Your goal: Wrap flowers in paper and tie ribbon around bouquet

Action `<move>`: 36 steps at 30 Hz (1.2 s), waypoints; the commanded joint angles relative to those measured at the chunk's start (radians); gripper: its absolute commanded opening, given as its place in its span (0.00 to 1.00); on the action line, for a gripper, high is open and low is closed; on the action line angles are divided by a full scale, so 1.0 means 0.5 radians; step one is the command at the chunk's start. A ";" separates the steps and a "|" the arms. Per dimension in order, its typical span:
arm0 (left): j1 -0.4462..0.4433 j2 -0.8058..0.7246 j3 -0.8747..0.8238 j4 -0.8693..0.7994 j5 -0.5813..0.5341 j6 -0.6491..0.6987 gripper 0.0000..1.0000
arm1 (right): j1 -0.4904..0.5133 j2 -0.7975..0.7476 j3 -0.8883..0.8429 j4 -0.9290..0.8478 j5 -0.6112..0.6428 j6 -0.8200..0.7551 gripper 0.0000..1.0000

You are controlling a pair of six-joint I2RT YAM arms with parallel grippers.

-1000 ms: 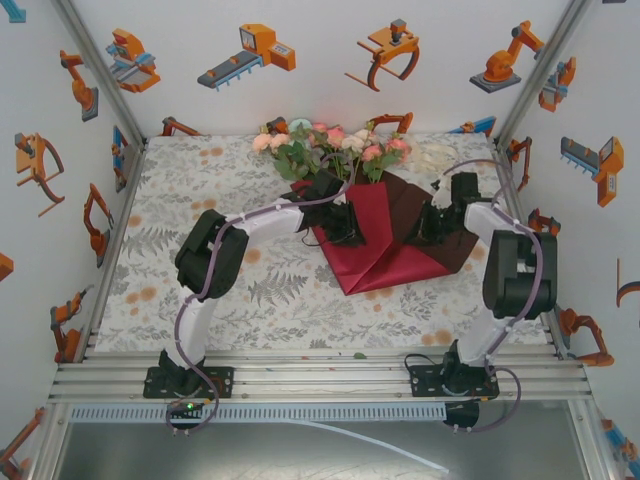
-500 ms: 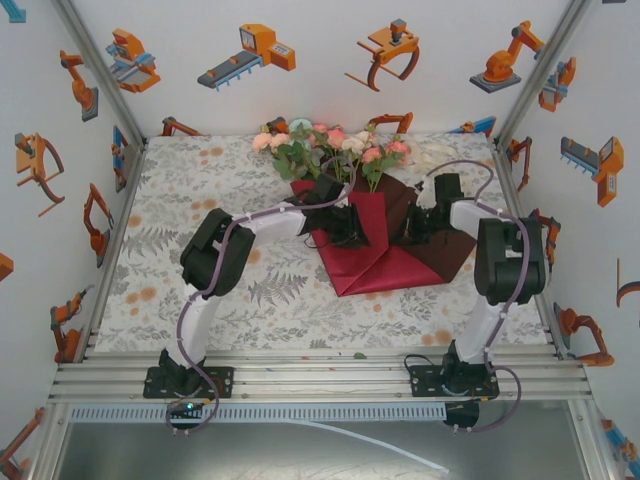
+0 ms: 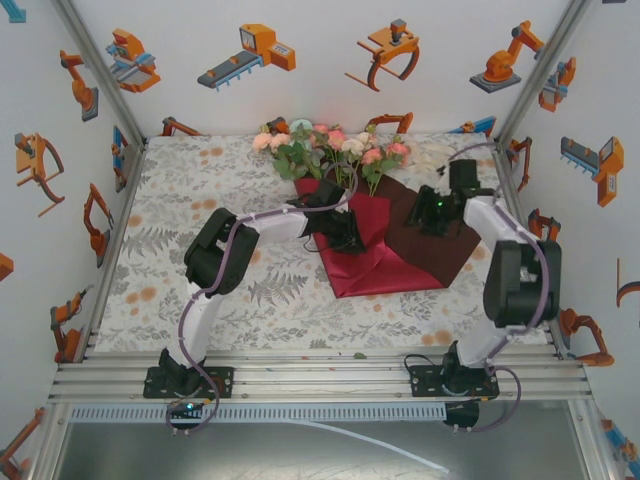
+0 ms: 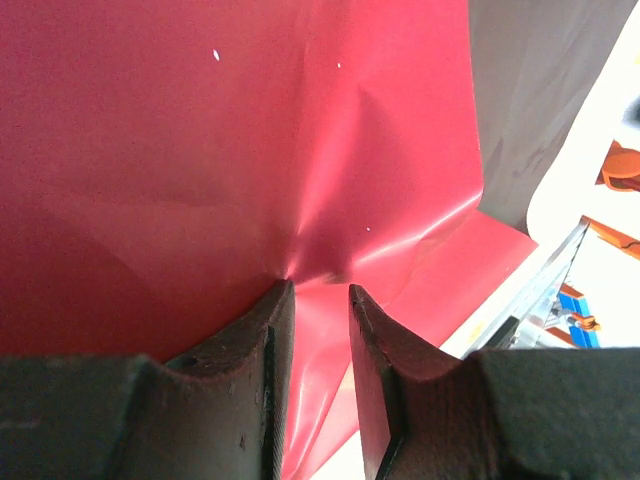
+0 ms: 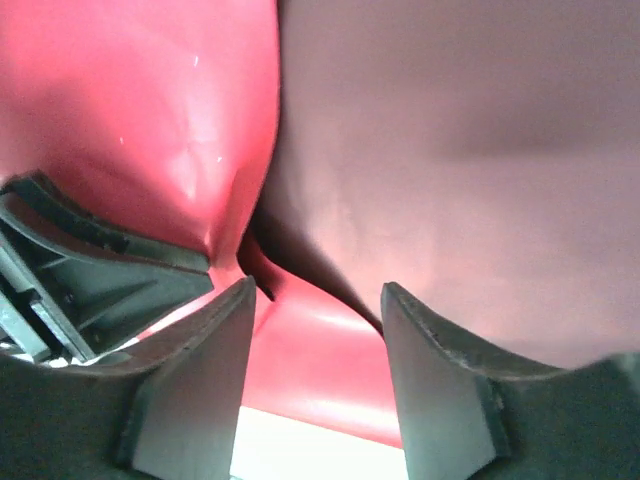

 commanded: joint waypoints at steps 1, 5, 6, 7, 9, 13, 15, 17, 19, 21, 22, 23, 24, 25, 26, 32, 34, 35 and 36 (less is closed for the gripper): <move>-0.012 0.029 -0.008 -0.191 -0.105 0.133 0.32 | -0.188 -0.200 -0.125 -0.120 0.537 0.169 0.69; -0.011 -0.011 0.000 -0.207 -0.083 0.179 0.32 | -0.463 -0.129 -0.230 -0.132 0.531 0.246 0.82; -0.013 -0.023 -0.004 -0.200 -0.054 0.204 0.32 | -0.528 -0.074 -0.229 -0.141 0.479 0.248 0.87; -0.014 -0.036 -0.005 -0.199 -0.039 0.219 0.32 | -0.572 -0.027 -0.229 -0.142 0.425 0.243 0.94; -0.017 -0.068 -0.011 -0.195 -0.021 0.225 0.31 | -0.616 0.083 -0.240 -0.130 0.357 0.200 0.98; -0.024 -0.103 -0.012 -0.206 0.003 0.246 0.31 | -0.616 0.219 -0.330 0.029 0.168 0.137 0.96; -0.023 -0.096 -0.014 -0.207 0.025 0.246 0.31 | -0.618 0.289 -0.360 0.081 0.058 0.161 0.93; -0.026 -0.083 -0.011 -0.212 0.047 0.245 0.31 | -0.594 0.293 -0.383 0.124 0.023 0.171 0.92; -0.026 -0.074 -0.011 -0.210 0.051 0.242 0.31 | -0.583 0.307 -0.406 0.139 -0.013 0.186 0.91; -0.026 -0.058 -0.005 -0.216 0.052 0.241 0.31 | -0.572 0.316 -0.383 0.055 -0.028 0.170 0.92; -0.027 -0.051 -0.002 -0.213 0.052 0.240 0.31 | -0.570 0.316 -0.393 0.053 -0.064 0.163 0.91; -0.028 -0.042 0.001 -0.210 0.049 0.237 0.31 | -0.570 0.304 -0.413 0.072 -0.135 0.167 0.91; -0.026 -0.035 0.002 -0.205 0.046 0.229 0.31 | -0.570 0.292 -0.439 0.096 -0.226 0.168 0.91; -0.027 -0.030 0.004 -0.200 0.041 0.220 0.31 | -0.568 0.271 -0.462 0.112 -0.296 0.171 0.90; -0.026 -0.023 0.005 -0.197 0.024 0.203 0.31 | -0.561 0.231 -0.496 0.119 -0.356 0.179 0.89; -0.034 0.036 0.029 -0.195 0.017 0.111 0.29 | -0.547 -0.276 -0.827 0.079 -0.430 0.178 0.92; -0.033 0.021 0.029 -0.196 0.001 0.111 0.29 | -0.531 -0.426 -0.995 0.199 -0.538 0.225 0.93; -0.032 0.012 0.034 -0.201 -0.005 0.111 0.29 | -0.507 -0.466 -1.070 0.268 -0.578 0.248 0.93; -0.029 0.006 0.038 -0.201 -0.008 0.109 0.29 | -0.482 -0.484 -1.118 0.327 -0.602 0.261 0.93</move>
